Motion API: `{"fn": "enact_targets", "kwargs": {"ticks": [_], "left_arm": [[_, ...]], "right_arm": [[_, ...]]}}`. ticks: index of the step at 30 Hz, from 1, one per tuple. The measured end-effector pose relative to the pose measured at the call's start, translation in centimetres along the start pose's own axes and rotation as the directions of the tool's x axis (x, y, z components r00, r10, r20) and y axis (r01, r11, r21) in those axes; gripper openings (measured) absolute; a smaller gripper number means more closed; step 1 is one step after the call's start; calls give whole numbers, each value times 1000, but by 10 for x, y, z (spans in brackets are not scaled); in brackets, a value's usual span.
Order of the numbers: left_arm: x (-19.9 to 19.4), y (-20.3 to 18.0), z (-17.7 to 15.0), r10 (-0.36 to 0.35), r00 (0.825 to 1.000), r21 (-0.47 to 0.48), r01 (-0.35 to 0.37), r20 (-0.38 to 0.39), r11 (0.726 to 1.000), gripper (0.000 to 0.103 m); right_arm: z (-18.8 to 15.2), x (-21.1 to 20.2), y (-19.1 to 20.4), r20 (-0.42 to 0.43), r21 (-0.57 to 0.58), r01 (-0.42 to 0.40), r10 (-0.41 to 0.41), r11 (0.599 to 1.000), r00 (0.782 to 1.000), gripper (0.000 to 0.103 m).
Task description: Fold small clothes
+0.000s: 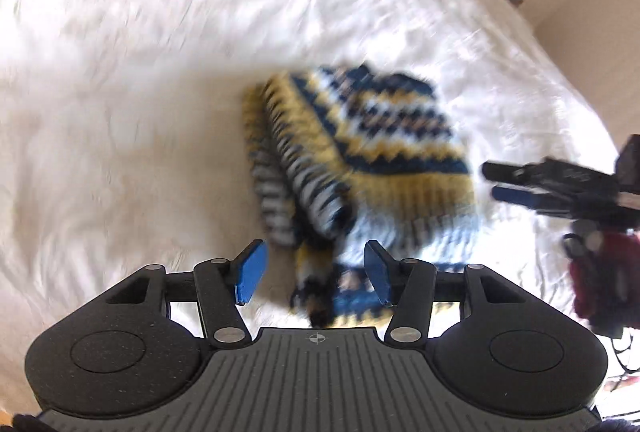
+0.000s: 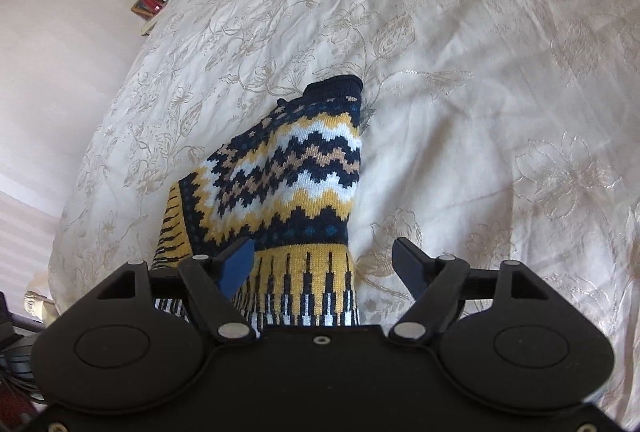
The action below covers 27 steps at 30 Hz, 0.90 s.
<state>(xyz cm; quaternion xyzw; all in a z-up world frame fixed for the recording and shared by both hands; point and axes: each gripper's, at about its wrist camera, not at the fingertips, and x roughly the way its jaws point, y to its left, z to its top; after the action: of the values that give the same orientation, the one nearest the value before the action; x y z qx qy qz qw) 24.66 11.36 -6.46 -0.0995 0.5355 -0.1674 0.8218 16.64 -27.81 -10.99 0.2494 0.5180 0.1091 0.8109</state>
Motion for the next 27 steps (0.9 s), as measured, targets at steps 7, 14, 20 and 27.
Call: {"fn": "enact_targets", "kwargs": {"ticks": [7,14,20,27], "left_arm": [[33,-43,48,-10,993,83,0,122,997,52],[75,-21,57,155,982,39,-160,111,986,52],[92,22,43,240,970,-10,-240,25,971,67],[93,30,41,230,973,-93,-228,6,969,72]], "right_arm": [[-6,-2,-1,19,-46,33,-32,998,999,86],[-10,-8,-1,21,-98,47,-46,994,999,91],[-8,-5,2,-1,-174,56,-57,983,998,91],[14,25,7,-26,-220,80,-88,972,996,91]]}}
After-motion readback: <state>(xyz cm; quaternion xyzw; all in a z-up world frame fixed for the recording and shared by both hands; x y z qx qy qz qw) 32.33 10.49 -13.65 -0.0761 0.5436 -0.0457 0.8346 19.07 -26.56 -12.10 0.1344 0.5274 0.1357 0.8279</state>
